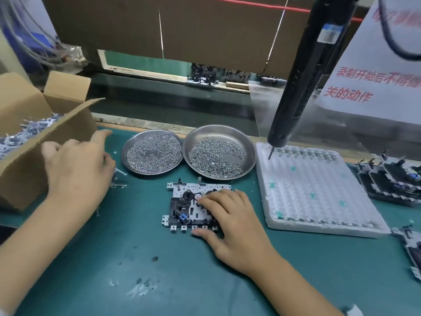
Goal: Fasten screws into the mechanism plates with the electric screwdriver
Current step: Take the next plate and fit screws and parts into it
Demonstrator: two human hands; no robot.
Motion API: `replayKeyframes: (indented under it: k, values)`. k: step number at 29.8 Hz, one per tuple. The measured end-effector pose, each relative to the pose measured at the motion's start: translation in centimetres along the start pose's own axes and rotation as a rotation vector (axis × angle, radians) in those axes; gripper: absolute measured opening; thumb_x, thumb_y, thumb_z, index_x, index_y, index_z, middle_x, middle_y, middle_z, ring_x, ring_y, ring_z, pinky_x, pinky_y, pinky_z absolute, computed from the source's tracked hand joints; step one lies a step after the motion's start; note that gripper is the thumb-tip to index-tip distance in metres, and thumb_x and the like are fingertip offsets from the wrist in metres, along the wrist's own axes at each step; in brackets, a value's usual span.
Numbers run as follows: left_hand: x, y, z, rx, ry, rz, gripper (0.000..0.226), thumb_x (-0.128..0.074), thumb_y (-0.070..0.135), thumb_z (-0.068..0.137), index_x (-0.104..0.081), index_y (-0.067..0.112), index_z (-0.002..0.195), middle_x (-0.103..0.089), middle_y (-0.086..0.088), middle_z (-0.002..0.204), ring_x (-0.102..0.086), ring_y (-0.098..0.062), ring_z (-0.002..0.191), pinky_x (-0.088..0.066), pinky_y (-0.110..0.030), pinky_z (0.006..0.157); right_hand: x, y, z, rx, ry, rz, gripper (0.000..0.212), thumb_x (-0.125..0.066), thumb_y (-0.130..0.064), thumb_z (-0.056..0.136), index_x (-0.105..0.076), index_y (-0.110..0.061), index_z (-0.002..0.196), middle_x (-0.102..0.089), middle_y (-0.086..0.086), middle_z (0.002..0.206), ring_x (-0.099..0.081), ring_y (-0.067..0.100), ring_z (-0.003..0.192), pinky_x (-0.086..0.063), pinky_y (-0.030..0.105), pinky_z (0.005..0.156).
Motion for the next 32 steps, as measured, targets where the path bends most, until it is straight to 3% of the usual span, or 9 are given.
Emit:
replayKeyframes:
  k: [2,5,8,11,13,22,24,28,32]
  values:
    - [1.5,3.0,-0.7,-0.113,0.086,-0.221,0.047,-0.066,0.008,0.078,-0.054,0.021,0.121,-0.069,0.001,0.071,-0.06,-0.031,0.076,-0.039,-0.041,0.074,0.1,0.2,0.2,-0.026,0.06,-0.001,0.051,-0.06,-0.049,0.085,-0.063,-0.011,0.119,-0.062,0.002,0.113,-0.052,0.022,0.11,-0.042,0.046,0.097]
    - [1.7,9.0,-3.8,-0.265,0.021,-0.647,0.051,-0.073,0.009,0.078,-0.057,0.027,0.123,-0.062,0.018,0.075,-0.057,-0.009,0.078,-0.042,-0.031,0.079,0.3,0.5,0.2,-0.047,0.137,0.075,0.051,-0.068,-0.044,0.082,-0.064,-0.008,0.118,-0.062,0.004,0.112,-0.049,0.019,0.109,-0.043,0.043,0.097]
    - [-0.4,10.9,-6.4,-0.253,-0.021,-0.857,0.057,-0.076,0.009,0.076,-0.055,0.036,0.122,-0.063,0.023,0.08,-0.062,-0.008,0.075,-0.044,-0.018,0.082,0.5,0.7,-0.2,-0.098,0.254,0.306,0.041,-0.061,-0.034,0.086,-0.061,-0.01,0.119,-0.061,0.0,0.111,-0.052,0.015,0.108,-0.044,0.042,0.095]
    - [-1.2,10.7,-7.0,-0.248,0.047,-0.905,0.048,-0.066,0.024,0.079,-0.052,0.036,0.124,-0.06,0.03,0.084,-0.058,0.007,0.083,-0.04,-0.008,0.085,0.6,1.2,-0.1,-0.141,0.362,0.375,0.027,-0.062,-0.027,0.087,-0.067,-0.011,0.11,-0.065,-0.003,0.099,-0.056,0.012,0.098,-0.048,0.042,0.085]
    - [-1.2,10.9,-7.1,-0.305,0.121,-0.895,0.044,-0.063,0.026,0.082,-0.053,0.031,0.124,-0.058,0.03,0.09,-0.052,0.016,0.09,-0.038,-0.011,0.087,0.5,1.3,0.0,-0.142,0.392,0.367,0.022,-0.067,-0.024,0.085,-0.07,-0.011,0.102,-0.067,-0.003,0.092,-0.056,0.012,0.093,-0.05,0.044,0.082]
    - [-1.0,10.5,-7.2,-0.346,0.25,-0.828,0.032,-0.07,0.024,0.082,-0.061,0.028,0.112,-0.059,0.028,0.088,-0.054,-0.001,0.074,-0.033,-0.034,0.082,0.1,0.9,0.1,-0.201,0.441,0.466,0.015,-0.07,-0.023,0.082,-0.076,-0.014,0.093,-0.065,-0.01,0.079,-0.058,0.015,0.085,-0.049,0.043,0.077]
    - [-1.0,10.7,-7.0,-0.33,0.18,-0.882,0.028,-0.068,0.027,0.08,-0.063,0.029,0.107,-0.061,0.028,0.09,-0.053,0.001,0.077,-0.031,-0.032,0.087,0.3,1.1,0.2,-0.203,0.441,0.438,0.012,-0.07,-0.02,0.082,-0.076,-0.014,0.091,-0.065,-0.01,0.076,-0.056,0.014,0.082,-0.049,0.043,0.075]
    - [-1.2,10.6,-6.4,-0.191,-0.122,-1.062,0.022,-0.063,0.044,0.074,-0.064,0.04,0.095,-0.068,0.028,0.086,-0.057,0.006,0.088,-0.03,-0.034,0.093,0.4,1.7,0.4,-0.225,0.427,0.424,0.012,-0.068,-0.013,0.081,-0.076,-0.014,0.09,-0.065,-0.012,0.079,-0.057,0.016,0.081,-0.05,0.042,0.073]
    - [-1.7,9.9,-6.2,-0.079,-0.286,-1.168,0.024,-0.065,0.053,0.066,-0.072,0.04,0.084,-0.067,0.027,0.088,-0.062,0.004,0.087,-0.04,-0.051,0.094,0.1,1.9,0.3,-0.215,0.411,0.414,0.013,-0.067,-0.011,0.082,-0.076,-0.013,0.09,-0.07,-0.002,0.079,-0.059,0.024,0.082,-0.05,0.043,0.074]
Point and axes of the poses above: each hand's wrist, its own z-axis towards the middle knuckle, its own x-axis out of the back of the hand, y = z × x, the point moved 3 cm from there along z, towards the middle knuckle
